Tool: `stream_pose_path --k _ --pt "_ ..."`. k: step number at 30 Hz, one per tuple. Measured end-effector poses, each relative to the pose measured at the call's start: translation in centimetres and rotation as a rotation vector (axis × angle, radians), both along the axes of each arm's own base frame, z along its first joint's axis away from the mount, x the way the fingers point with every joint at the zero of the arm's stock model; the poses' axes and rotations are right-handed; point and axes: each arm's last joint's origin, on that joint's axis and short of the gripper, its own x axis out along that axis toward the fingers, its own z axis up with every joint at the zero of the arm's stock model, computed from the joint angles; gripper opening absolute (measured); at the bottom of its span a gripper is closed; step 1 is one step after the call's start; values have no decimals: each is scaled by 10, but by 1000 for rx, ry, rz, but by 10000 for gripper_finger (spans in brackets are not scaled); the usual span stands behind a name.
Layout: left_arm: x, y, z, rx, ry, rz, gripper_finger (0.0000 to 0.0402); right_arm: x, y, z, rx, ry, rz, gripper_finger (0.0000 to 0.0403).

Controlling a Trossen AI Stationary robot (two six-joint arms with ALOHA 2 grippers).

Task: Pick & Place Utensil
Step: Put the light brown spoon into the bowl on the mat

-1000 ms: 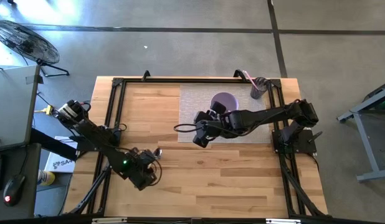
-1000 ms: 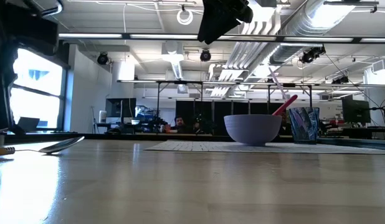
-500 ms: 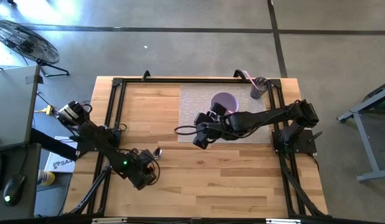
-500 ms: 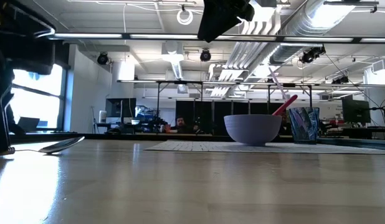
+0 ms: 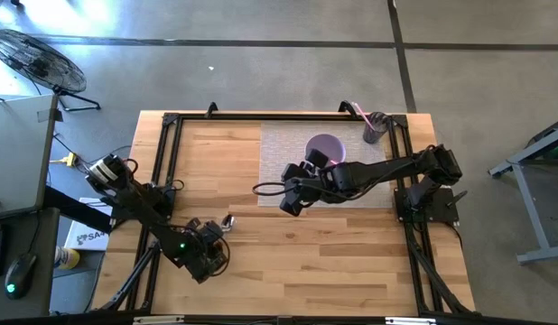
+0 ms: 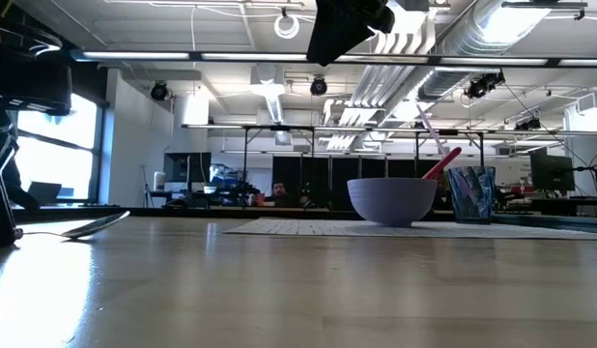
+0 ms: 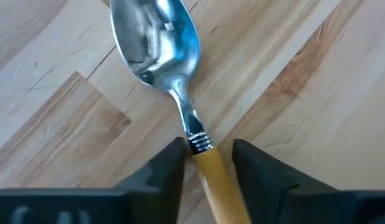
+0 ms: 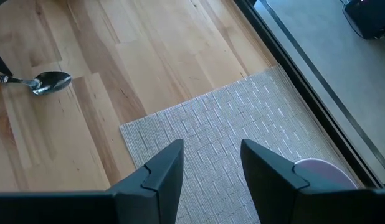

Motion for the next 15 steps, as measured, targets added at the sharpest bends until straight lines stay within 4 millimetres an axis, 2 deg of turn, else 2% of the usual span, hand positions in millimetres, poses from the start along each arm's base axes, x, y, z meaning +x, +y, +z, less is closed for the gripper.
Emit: stream_pose_path --k 6,11,14,15 --pt "1 0 0 8 -16 11 39 0 0 0 -1 -2 -2 154" --pt "-6 9 9 59 19 8 38 9 9 -14 -61 47 50 154" --pt "-19 22 24 119 44 23 37 19 21 -26 -76 60 111 154" --pt "-19 24 32 115 -5 35 38 22 25 -30 -83 57 128 154"
